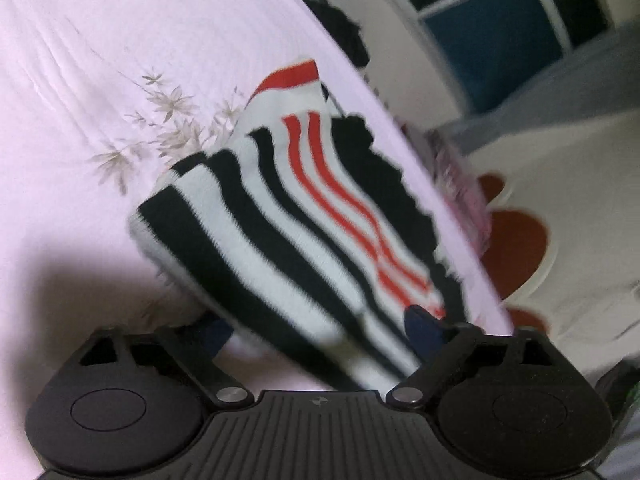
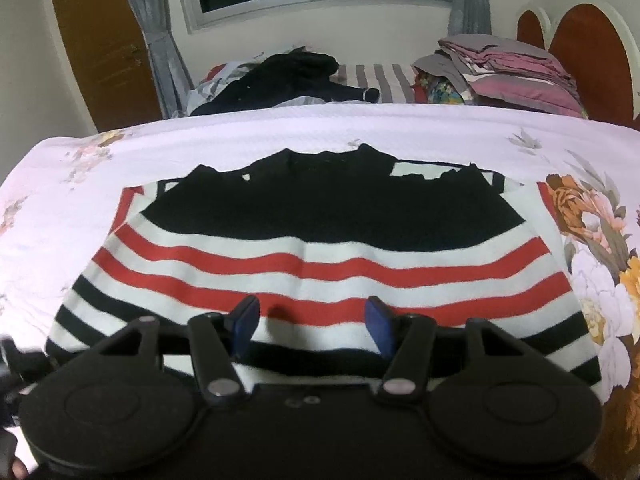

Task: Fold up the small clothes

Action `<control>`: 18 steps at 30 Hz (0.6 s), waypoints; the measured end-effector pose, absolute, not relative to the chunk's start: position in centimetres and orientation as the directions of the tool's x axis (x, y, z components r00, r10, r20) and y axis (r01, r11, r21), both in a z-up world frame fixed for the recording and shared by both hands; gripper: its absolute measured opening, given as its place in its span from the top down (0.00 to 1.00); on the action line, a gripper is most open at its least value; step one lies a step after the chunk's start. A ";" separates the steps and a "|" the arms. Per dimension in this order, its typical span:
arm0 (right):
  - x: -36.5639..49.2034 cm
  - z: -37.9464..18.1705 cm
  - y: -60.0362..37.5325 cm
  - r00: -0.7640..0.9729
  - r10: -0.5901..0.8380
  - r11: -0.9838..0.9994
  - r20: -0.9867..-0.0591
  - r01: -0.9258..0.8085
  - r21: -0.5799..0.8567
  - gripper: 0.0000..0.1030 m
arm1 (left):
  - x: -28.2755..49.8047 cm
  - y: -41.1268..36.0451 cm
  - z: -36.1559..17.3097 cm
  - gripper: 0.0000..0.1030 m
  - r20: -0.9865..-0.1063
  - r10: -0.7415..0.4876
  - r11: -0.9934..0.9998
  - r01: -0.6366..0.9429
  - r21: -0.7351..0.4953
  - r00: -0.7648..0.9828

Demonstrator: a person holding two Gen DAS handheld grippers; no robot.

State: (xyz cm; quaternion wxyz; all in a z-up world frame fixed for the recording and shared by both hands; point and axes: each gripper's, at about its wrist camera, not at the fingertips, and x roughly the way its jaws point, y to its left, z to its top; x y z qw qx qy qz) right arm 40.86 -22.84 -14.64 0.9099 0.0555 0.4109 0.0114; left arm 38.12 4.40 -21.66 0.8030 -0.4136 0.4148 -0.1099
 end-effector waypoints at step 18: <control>42.7 -17.3 -22.5 0.628 -0.012 0.998 -0.778 0.058 0.031 0.40 | 42.4 3.7 -24.9 0.65 -0.477 -0.484 0.511 -0.206 -0.834 0.733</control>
